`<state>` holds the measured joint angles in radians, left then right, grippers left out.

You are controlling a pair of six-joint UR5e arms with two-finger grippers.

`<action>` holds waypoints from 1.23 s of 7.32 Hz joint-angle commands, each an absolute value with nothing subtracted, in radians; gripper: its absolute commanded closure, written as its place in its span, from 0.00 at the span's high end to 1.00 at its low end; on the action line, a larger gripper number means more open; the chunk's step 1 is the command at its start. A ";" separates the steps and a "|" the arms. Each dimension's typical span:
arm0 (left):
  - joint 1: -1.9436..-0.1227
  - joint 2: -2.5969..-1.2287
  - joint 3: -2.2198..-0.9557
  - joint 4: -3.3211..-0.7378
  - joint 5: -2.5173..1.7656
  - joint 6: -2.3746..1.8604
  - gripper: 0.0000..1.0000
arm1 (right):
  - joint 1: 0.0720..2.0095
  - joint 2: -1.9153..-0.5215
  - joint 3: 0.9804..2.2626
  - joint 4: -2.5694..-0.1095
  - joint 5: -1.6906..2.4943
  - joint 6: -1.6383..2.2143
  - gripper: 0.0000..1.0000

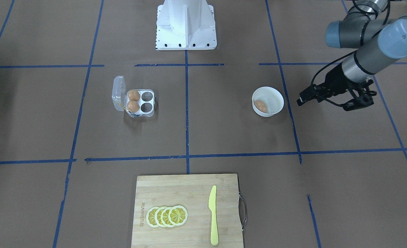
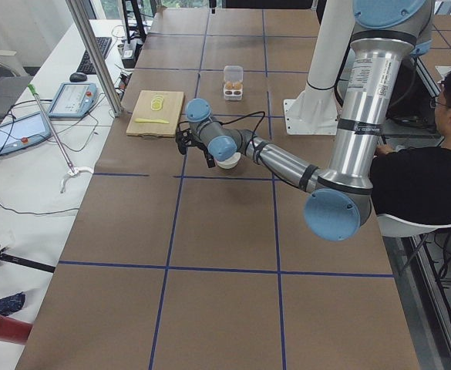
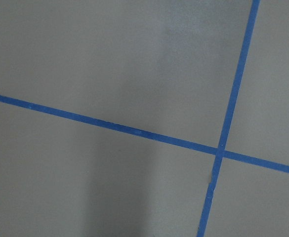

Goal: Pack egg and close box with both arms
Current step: 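Move the left gripper down over the white bowl toward the egg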

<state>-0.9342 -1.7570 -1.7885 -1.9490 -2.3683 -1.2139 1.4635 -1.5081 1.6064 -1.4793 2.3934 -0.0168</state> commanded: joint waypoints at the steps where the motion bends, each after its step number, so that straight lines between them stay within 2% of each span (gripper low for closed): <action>1: -0.881 -1.810 -1.720 -2.023 -2.352 -1.309 0.90 | 1.463 -1.508 1.608 -1.479 2.395 -0.017 1.00; 3: -0.807 -1.841 -1.712 -2.028 -2.309 -1.388 0.86 | 1.463 -1.508 1.608 -1.480 2.395 -0.017 1.00; 5: -0.761 -1.844 -1.718 -2.029 -2.263 -1.419 0.77 | 1.463 -1.508 1.608 -1.480 2.395 -0.017 1.00; 9: -0.703 -1.841 -1.723 -2.028 -2.146 -1.422 0.76 | 1.463 -1.508 1.608 -1.479 2.395 -0.017 1.00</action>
<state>-0.7190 -1.8430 -1.7209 -2.0279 -2.1609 -1.4215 1.4634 -1.5079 1.6076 -1.4792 2.3945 -0.0169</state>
